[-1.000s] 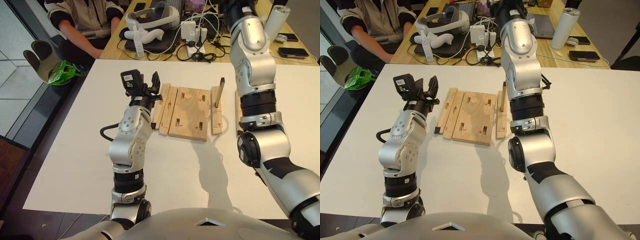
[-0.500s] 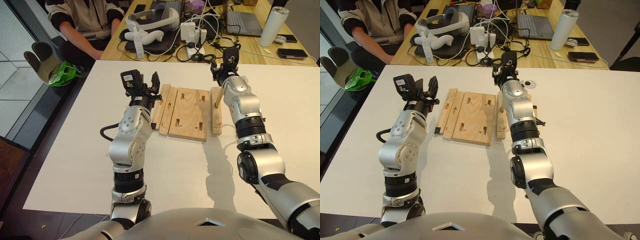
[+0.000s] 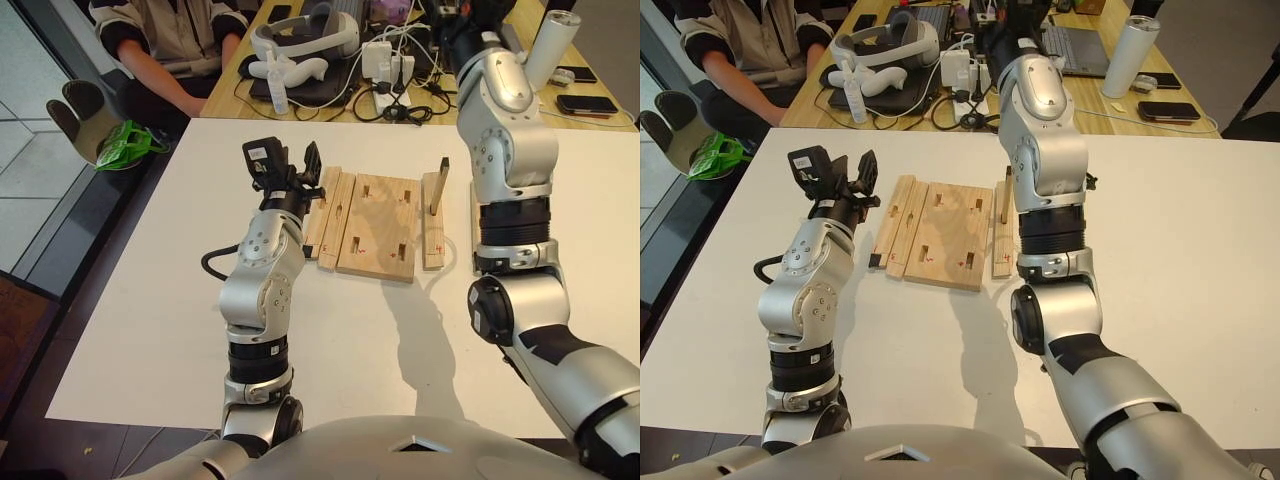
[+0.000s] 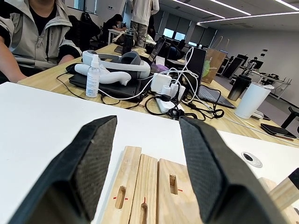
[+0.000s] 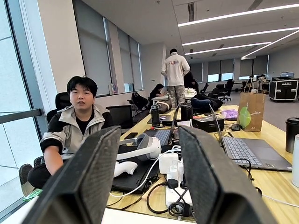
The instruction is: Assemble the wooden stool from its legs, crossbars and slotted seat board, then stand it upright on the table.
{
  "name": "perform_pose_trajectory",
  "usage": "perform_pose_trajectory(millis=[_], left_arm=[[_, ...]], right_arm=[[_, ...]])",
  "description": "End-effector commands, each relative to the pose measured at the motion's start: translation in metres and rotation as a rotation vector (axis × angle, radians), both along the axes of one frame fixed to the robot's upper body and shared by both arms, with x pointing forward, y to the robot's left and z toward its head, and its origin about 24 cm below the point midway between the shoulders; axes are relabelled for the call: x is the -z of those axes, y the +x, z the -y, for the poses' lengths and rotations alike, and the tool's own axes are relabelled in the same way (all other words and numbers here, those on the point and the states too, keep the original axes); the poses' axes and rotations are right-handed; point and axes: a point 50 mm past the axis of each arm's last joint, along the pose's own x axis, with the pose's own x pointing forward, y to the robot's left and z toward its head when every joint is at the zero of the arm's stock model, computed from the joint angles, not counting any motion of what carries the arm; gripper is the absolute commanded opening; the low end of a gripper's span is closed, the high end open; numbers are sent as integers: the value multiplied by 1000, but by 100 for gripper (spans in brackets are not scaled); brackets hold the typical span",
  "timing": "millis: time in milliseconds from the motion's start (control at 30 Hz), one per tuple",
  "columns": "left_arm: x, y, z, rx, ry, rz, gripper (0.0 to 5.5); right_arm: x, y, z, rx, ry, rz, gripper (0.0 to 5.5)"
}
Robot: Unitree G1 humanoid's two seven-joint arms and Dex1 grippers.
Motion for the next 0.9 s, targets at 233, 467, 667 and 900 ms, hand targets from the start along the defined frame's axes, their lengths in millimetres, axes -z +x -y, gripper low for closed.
perform_pose_trajectory(millis=[233,467,667,900], left_arm=[[0,2,5,16,-4,-6,247],[-1,3,6,19,-4,-3,247],[-1,2,5,13,-4,1,247],[-1,2,2,-1,-2,4,247]], right_arm=[[160,-6,22,69,-108,-611,226],[146,-5,23,74,-85,-530,226],[96,-4,21,85,-21,-314,226],[63,-12,27,109,66,-175,226]])
